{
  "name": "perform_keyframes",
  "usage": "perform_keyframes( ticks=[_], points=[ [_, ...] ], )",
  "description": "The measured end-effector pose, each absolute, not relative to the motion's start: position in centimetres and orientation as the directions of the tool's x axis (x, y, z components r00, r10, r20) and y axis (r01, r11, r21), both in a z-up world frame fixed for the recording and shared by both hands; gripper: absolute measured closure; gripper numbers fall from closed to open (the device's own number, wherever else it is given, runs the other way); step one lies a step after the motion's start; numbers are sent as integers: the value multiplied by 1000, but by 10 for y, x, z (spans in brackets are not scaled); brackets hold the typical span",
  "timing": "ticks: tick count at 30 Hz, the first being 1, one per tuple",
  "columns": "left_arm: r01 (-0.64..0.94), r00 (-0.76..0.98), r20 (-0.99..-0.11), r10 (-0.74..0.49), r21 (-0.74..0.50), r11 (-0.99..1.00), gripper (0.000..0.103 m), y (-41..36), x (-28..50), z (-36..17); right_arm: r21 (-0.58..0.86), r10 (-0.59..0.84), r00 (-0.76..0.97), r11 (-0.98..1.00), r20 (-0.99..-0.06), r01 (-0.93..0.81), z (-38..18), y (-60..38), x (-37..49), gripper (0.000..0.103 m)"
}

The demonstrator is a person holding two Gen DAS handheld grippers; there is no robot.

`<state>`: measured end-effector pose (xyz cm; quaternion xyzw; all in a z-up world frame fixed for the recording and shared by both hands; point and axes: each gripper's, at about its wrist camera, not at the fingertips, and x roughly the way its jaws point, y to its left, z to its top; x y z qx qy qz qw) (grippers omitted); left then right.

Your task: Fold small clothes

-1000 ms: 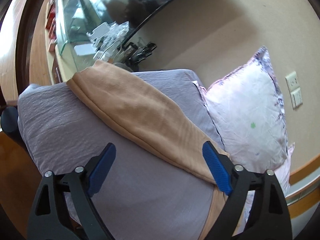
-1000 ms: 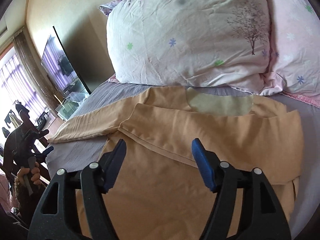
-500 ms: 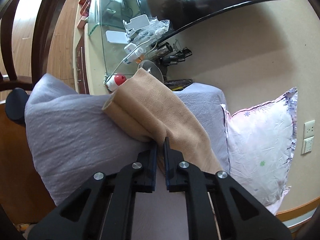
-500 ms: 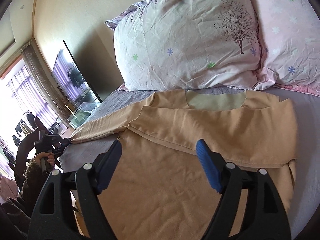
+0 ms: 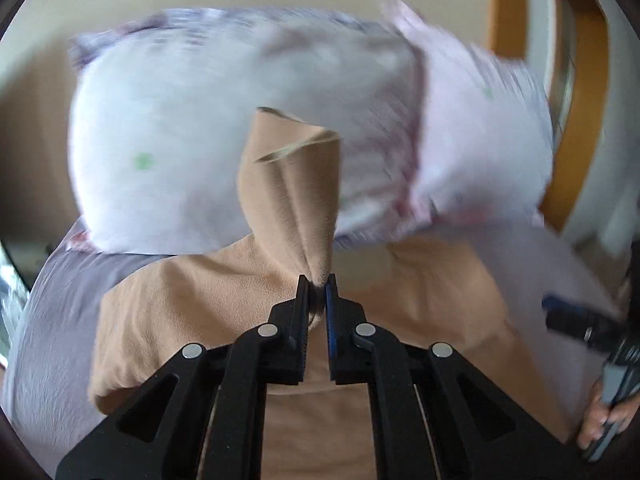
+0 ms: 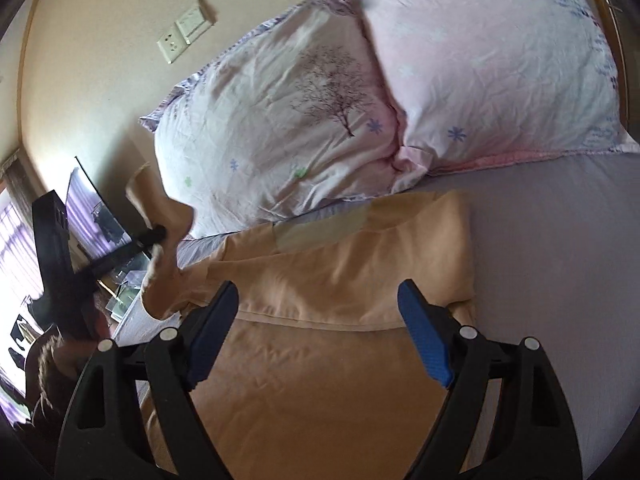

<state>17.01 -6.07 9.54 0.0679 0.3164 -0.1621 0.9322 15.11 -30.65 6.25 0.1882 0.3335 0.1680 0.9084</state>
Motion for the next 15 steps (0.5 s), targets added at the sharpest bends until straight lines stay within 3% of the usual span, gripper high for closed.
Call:
perform_keyframes(
  ticks=[3,5,6,9,10,12,15],
  points=[
    [481,695,-703,-152,298,824,91,-152,153,28,496,412,684,864,-601,-85,40,-326,163,21],
    [530,704,-695,-143,381,758,90,-169,128,12,540,427,657,841,-621,-36,31,-341,167,22],
    [539,720,-676,-155,406,738,81,-167,113,14,548,430,654,836,-622,-29,29,-345,168,22],
    [528,746,-623,-233,340,778,25,-133,91,47,539,430,649,842,-627,-36,33,-347,175,43],
    [505,762,-597,-250,307,807,20,-114,90,61,540,439,641,841,-630,-46,33,-345,180,52],
    [411,805,-554,-211,264,873,20,-74,98,81,546,468,616,835,-633,-73,34,-334,194,59],
    [227,844,-526,-107,168,959,20,-12,120,99,518,467,570,851,-676,-84,26,-312,220,64]
  ],
)
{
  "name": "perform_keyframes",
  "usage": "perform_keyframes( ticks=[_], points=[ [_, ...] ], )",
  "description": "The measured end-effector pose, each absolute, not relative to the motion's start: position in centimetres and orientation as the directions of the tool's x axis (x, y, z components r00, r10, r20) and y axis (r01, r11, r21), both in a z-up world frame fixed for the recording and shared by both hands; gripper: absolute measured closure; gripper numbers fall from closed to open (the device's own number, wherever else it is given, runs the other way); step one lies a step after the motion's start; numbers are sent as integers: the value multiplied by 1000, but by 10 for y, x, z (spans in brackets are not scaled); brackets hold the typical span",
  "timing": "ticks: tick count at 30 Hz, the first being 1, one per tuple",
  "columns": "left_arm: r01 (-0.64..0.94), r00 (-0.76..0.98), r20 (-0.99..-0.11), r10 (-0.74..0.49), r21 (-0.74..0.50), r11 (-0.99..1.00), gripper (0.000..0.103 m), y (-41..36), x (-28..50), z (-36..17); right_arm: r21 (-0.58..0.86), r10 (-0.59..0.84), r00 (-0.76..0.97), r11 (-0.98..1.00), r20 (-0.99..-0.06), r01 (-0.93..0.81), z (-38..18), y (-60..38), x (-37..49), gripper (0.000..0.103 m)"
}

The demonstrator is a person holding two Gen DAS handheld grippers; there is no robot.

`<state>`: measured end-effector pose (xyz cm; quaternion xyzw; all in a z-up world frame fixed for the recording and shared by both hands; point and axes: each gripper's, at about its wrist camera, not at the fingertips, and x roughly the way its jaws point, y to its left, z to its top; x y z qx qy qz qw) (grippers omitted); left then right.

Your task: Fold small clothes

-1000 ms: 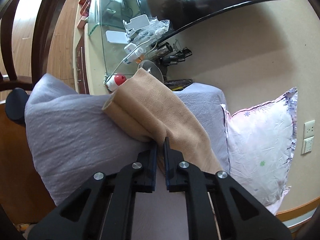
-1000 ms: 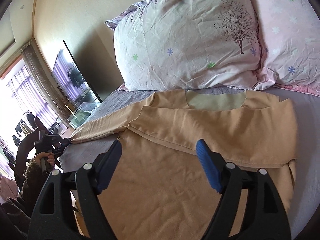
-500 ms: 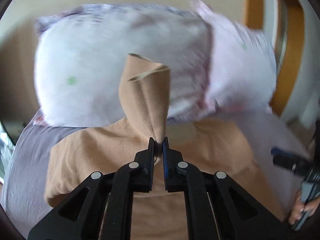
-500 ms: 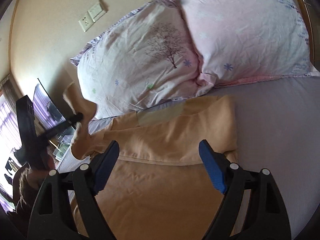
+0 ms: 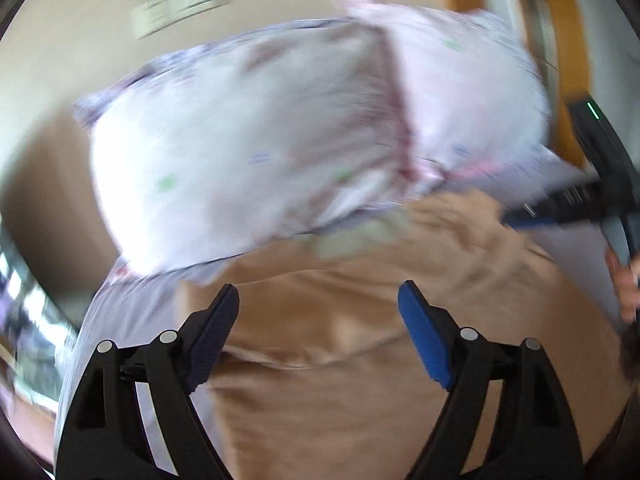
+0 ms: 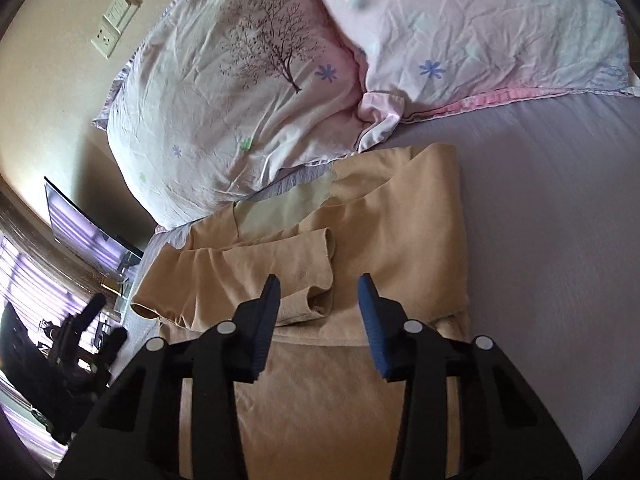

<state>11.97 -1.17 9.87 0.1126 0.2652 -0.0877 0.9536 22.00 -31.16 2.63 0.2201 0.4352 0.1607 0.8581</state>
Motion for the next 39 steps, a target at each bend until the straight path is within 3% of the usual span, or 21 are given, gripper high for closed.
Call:
perform_keyframes(
  ticks=[5,7,8,11,13,15,17,20,21,22,23,27,30,31,35,39],
  points=[
    [57,801,-596,-56,-17,998,20,61,142,96,480,455,451,875,-768,-65,-6,-278,255,68],
    [24,786,-616,-49,-49,999,20,75,142,88,438,425,435,896,-794,-77,-15,-266,256,84],
    [16,783,-620,-49,-58,998,20,80,143,85,405,409,451,907,-793,-111,-13,-260,253,100],
    [8,780,-624,-51,-73,997,20,83,144,80,396,416,526,905,-742,-156,7,-259,243,100],
    [12,781,-621,-57,-75,997,20,83,147,79,381,388,648,911,-655,-160,39,-273,230,100],
    [20,782,-621,-60,-70,997,20,82,145,79,326,260,751,943,-608,-63,61,-297,216,100],
    [32,780,-623,-64,-62,998,20,79,146,76,244,119,737,968,-665,65,57,-312,217,96],
    [58,770,-634,-80,-55,997,20,71,150,73,146,24,656,980,-754,132,37,-321,219,90],
    [80,765,-637,-98,-56,995,19,66,153,72,169,28,685,976,-728,140,41,-325,211,81],
    [97,760,-641,-110,-56,994,16,62,155,72,200,52,714,972,-698,124,46,-327,206,66],
    [115,753,-646,-124,-57,992,16,57,159,72,228,84,734,969,-674,98,52,-326,204,60],
    [136,703,-695,-150,-76,988,15,43,186,59,263,201,684,965,-701,-14,49,-308,223,57],
    [88,597,-792,-124,-88,992,15,44,210,27,268,188,545,961,-817,71,11,-311,239,55],
    [78,564,-817,-118,-90,993,15,45,215,18,305,221,533,949,-817,75,1,-316,240,56],
    [93,580,-798,-163,-134,987,15,57,194,22,395,305,566,918,-766,40,11,-331,222,52],
    [241,637,-681,-362,-270,932,15,91,121,58,508,502,621,841,-603,-187,44,-345,159,28]
  ],
)
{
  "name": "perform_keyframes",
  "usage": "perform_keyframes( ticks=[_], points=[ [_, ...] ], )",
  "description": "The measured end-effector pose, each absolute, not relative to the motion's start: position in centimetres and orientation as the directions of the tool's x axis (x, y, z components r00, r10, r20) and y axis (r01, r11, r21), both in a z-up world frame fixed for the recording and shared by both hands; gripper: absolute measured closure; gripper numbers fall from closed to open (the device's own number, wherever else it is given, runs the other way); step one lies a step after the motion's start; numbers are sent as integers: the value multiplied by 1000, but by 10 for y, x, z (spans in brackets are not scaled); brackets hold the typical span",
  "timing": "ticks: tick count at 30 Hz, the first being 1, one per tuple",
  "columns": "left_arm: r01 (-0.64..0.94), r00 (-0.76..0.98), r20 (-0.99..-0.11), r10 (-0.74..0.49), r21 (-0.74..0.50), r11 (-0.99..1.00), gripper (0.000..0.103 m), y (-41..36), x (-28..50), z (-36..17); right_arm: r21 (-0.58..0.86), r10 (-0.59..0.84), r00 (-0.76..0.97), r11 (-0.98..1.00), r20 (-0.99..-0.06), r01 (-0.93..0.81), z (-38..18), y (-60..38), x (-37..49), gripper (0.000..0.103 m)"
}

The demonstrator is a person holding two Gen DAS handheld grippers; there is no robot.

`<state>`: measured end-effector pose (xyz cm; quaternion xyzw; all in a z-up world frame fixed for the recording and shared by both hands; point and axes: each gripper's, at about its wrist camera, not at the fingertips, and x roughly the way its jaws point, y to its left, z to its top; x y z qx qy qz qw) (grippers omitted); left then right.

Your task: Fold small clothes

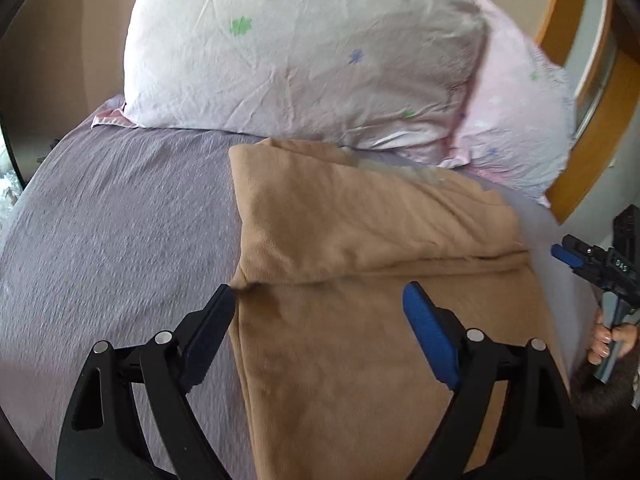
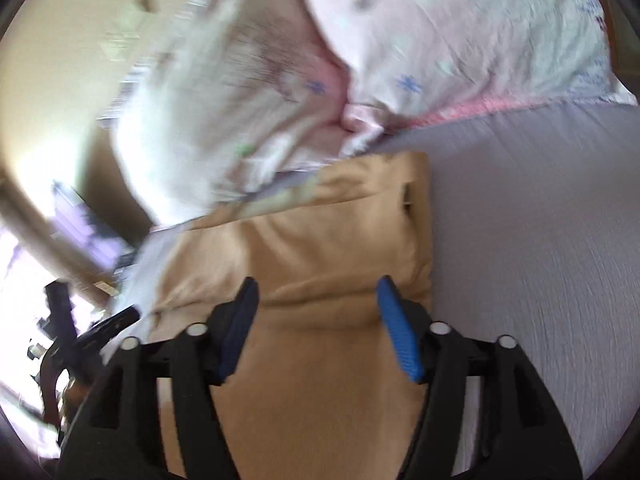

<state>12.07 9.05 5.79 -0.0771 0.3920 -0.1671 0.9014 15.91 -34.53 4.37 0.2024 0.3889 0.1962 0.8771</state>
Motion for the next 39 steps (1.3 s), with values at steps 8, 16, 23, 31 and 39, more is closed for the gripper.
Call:
perform_keyframes(
  ticks=[8,16,23,31,39],
  points=[
    [447,554,-519,-650,-473,759,15,178,-33,57,554,767,369,638,-525,-535,31,-379,-6,8],
    [384,418,-621,-663,-540,749,15,178,-64,-20,661,718,308,695,-624,-283,-51,-408,-33,8],
    [335,343,-631,-695,-610,719,15,146,-35,-61,728,794,238,608,-559,-318,-81,-381,-14,21],
    [261,318,-446,-837,-807,530,91,172,-48,-50,762,871,191,489,-453,-424,-61,-370,-28,97],
    [374,462,-330,-823,-769,519,94,175,9,37,610,870,359,492,-337,-620,46,-364,20,97]
  ],
)
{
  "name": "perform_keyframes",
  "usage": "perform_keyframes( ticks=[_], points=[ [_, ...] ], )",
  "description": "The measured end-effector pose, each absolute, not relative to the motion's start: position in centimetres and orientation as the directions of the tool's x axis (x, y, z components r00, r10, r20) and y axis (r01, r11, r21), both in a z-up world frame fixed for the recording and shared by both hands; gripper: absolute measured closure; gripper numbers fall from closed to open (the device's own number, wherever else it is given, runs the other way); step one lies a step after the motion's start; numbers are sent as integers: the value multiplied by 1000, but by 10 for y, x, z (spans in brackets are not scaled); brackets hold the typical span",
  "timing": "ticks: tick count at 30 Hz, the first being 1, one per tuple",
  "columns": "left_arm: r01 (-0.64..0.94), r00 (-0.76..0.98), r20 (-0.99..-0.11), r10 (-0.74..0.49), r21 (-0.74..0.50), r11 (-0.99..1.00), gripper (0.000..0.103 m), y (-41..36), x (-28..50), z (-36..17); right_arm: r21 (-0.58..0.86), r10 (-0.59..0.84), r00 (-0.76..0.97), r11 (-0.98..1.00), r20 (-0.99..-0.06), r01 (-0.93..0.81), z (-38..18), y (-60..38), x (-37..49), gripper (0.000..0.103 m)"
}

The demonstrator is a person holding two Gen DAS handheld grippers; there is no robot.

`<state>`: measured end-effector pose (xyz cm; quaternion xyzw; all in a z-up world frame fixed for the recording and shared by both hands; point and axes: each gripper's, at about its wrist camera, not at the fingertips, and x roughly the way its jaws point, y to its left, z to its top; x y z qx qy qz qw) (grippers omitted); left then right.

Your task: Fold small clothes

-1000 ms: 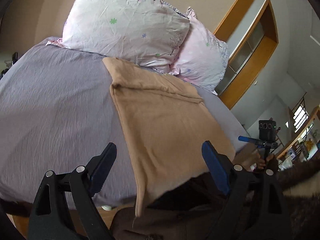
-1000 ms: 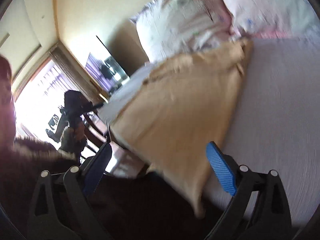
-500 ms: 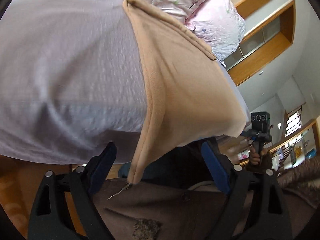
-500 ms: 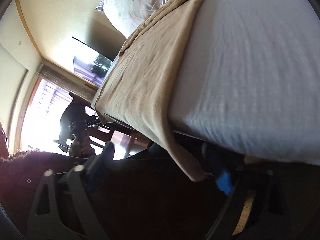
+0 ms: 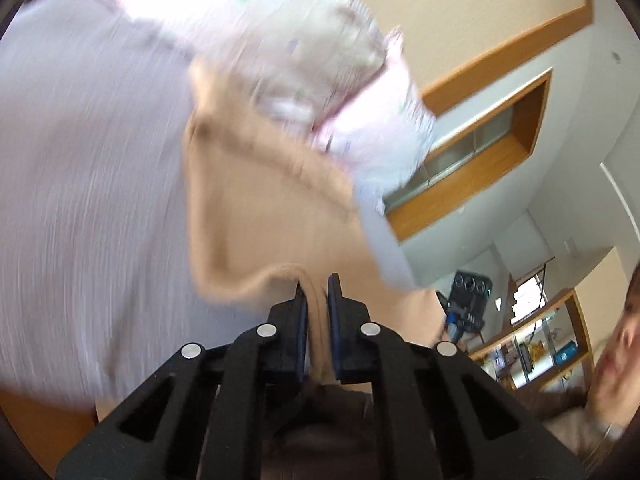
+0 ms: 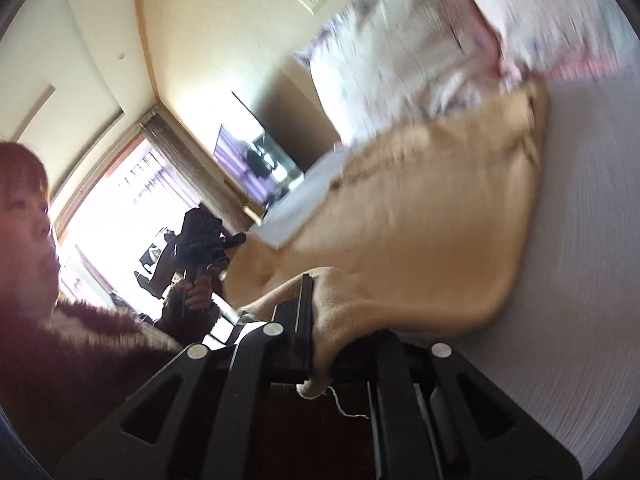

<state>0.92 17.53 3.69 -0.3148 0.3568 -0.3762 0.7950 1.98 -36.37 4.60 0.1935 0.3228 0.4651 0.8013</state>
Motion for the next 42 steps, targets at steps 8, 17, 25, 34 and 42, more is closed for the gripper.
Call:
perform_keyframes(
  ticks=[8,17,25,34,42],
  points=[
    [200,612,-407,-678,-750,631,94,161,180,54,697,704,644,622,-299,-357,63,-374,192,97],
    [131,608,-464,-644,-742,658,96,153,262,42,749,658,663,626,-357,-218,29,-382,263,97],
    [107,560,-557,-613,-685,720,94,147,281,36,757,628,661,639,-410,-137,10,-377,299,97],
    [71,508,-686,-521,-570,819,57,127,293,29,770,643,659,620,-391,-148,6,-377,294,96],
    [88,522,-713,-469,-501,861,99,107,293,32,783,645,666,605,-374,-146,3,-380,289,96]
  ],
)
